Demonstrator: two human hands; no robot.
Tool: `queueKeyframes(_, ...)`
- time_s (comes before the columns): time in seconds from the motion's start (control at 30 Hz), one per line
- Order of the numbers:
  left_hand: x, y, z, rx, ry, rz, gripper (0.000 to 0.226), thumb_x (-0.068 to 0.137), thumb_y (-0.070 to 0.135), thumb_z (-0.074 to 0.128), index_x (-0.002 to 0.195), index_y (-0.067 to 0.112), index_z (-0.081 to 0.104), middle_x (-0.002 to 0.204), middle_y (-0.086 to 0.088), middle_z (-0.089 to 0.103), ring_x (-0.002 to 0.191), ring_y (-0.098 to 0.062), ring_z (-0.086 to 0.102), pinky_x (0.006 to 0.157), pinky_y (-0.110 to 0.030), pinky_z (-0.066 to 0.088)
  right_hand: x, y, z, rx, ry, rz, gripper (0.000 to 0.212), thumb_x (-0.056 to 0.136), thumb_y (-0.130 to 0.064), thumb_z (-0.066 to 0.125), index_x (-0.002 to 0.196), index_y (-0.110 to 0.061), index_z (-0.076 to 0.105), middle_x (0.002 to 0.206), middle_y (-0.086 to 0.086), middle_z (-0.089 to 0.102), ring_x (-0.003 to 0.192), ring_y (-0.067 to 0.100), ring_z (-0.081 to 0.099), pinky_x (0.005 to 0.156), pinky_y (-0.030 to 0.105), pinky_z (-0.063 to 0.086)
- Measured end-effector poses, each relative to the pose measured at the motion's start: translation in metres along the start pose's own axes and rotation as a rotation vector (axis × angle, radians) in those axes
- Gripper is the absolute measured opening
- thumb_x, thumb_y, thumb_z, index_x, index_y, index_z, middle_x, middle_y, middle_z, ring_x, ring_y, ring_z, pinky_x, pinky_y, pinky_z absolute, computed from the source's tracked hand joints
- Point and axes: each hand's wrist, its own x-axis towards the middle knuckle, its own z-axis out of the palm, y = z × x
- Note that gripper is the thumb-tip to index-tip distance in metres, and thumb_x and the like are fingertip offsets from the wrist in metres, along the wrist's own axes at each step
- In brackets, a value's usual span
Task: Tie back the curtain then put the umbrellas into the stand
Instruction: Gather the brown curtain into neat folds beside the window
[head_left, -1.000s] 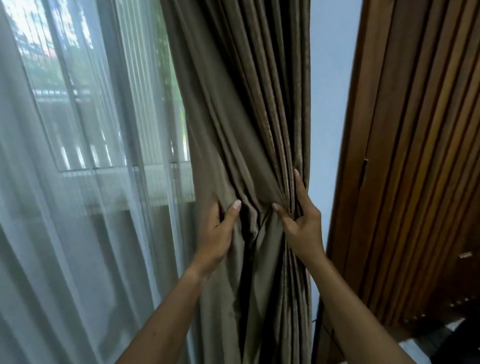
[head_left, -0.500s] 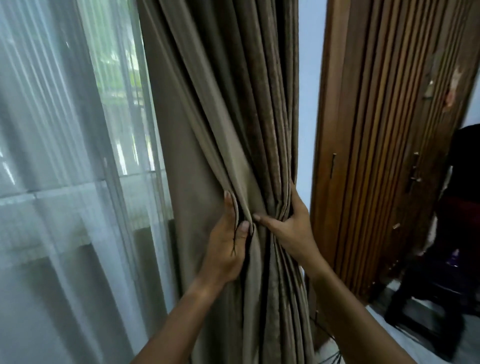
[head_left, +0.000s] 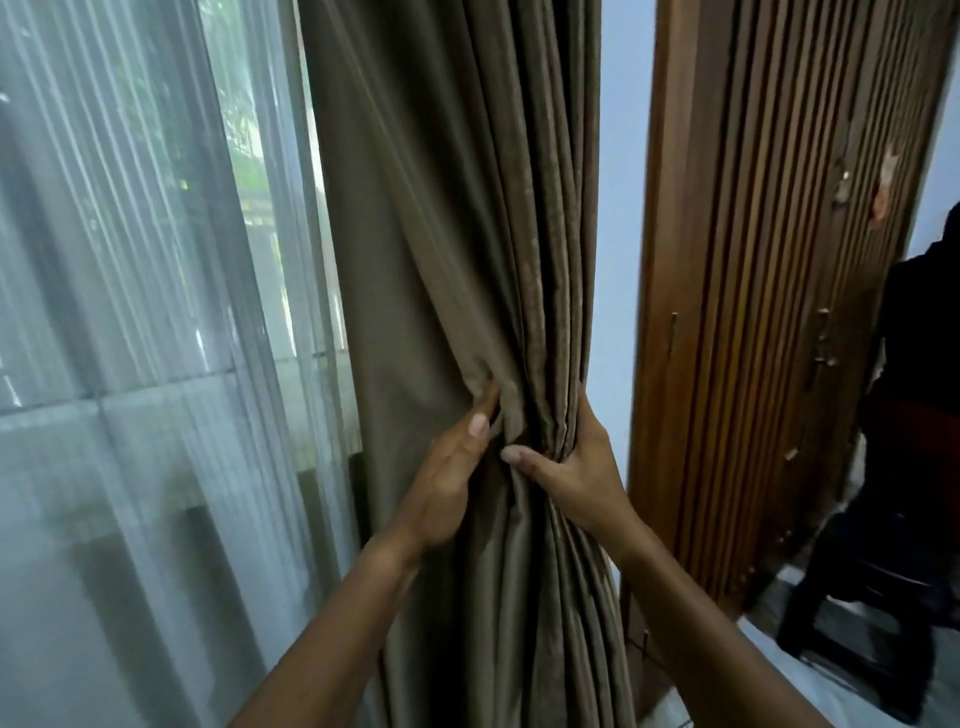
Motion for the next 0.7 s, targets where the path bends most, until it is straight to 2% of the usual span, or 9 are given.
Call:
queueKeyframes(0.07,-0.001,0.004,-0.002,-0.045,-0.044,-0.012,0.057,0.096,0.062,0.039,0.144,0.032,0.045,0.147,0.018,0.052,0.144,-0.005,0.04,0.124,-0.034,0.025,0.001,-0.002,0.002,-0.019,0.025,0.001,0.084,0.066,-0.04,0.09,0.138,-0.038,0.048,0.131,-0.024,0.063,0.127,0.0,0.058,0.105,0.019,0.047)
queueKeyframes(0.13,-0.002,0.003,-0.003,-0.112,-0.081,0.002,0.064,0.097,0.064,0.043,0.146,0.022,0.046,0.152,0.002,0.051,0.147,-0.016,0.039,0.124,-0.043,0.022,0.002,0.0,0.006,-0.041,0.081,-0.007,0.081,0.069,-0.024,0.093,0.134,-0.044,0.048,0.124,-0.033,0.064,0.122,-0.006,0.06,0.102,0.014,0.047)
queueKeyframes(0.3,-0.009,0.006,-0.005,-0.178,0.021,0.088,0.074,0.095,0.062,0.05,0.151,0.016,0.036,0.147,0.003,0.055,0.142,-0.017,0.046,0.117,-0.034,0.036,0.004,0.009,0.01,-0.064,0.19,-0.006,0.083,0.077,-0.018,0.088,0.149,-0.012,0.047,0.137,-0.001,0.065,0.128,0.011,0.061,0.11,0.036,0.05)
queueKeyframes(0.37,-0.013,0.004,-0.007,0.014,0.211,0.212,0.063,0.1,0.049,0.048,0.149,0.009,0.044,0.147,-0.004,0.055,0.141,-0.021,0.049,0.116,-0.045,0.039,0.005,0.011,0.008,-0.103,0.217,-0.007,0.082,0.079,-0.02,0.087,0.15,-0.012,0.046,0.138,0.001,0.064,0.128,0.012,0.061,0.109,0.038,0.05)
queueKeyframes(0.43,-0.016,-0.001,-0.009,0.339,0.56,0.328,0.052,0.096,0.036,0.053,0.143,0.014,0.052,0.145,-0.003,0.057,0.139,-0.018,0.05,0.114,-0.046,0.042,0.007,0.014,0.005,-0.149,0.244,-0.012,0.081,0.081,-0.022,0.086,0.15,-0.013,0.046,0.139,0.001,0.064,0.128,0.012,0.061,0.109,0.04,0.051)
queueKeyframes(0.5,-0.017,-0.006,-0.009,0.542,0.846,0.301,0.059,0.091,0.036,0.058,0.147,0.019,0.047,0.154,-0.002,0.046,0.147,-0.019,0.036,0.12,-0.041,0.032,0.009,0.016,0.001,-0.179,0.254,-0.012,0.08,0.082,-0.024,0.085,0.151,-0.015,0.045,0.14,0.001,0.063,0.129,0.012,0.06,0.109,0.042,0.05)
queueKeyframes(0.53,-0.016,-0.007,-0.008,0.538,0.894,0.221,0.066,0.092,0.038,0.059,0.152,0.022,0.039,0.16,-0.001,0.036,0.151,-0.018,0.027,0.123,-0.038,0.024,0.009,0.017,0.0,-0.191,0.255,-0.011,0.081,0.082,-0.024,0.085,0.151,-0.014,0.044,0.141,0.001,0.062,0.13,0.012,0.059,0.109,0.042,0.05)
queueKeyframes(0.63,-0.008,-0.003,-0.002,0.245,0.713,-0.034,0.079,0.097,0.042,0.06,0.16,0.032,0.013,0.168,0.012,0.01,0.152,-0.002,0.011,0.127,-0.037,0.013,0.008,0.014,-0.001,-0.226,0.246,-0.028,0.08,0.083,-0.024,0.083,0.152,-0.012,0.043,0.142,0.003,0.061,0.131,0.013,0.059,0.111,0.039,0.049)
queueKeyframes(0.7,-0.004,0.0,0.003,0.201,0.611,-0.041,0.08,0.098,0.042,0.057,0.159,0.038,0.006,0.165,0.019,0.013,0.145,0.006,0.015,0.125,-0.032,0.017,0.007,0.011,0.001,-0.246,0.231,-0.04,0.08,0.084,-0.025,0.082,0.152,-0.012,0.042,0.141,0.002,0.062,0.129,0.012,0.059,0.11,0.035,0.049)
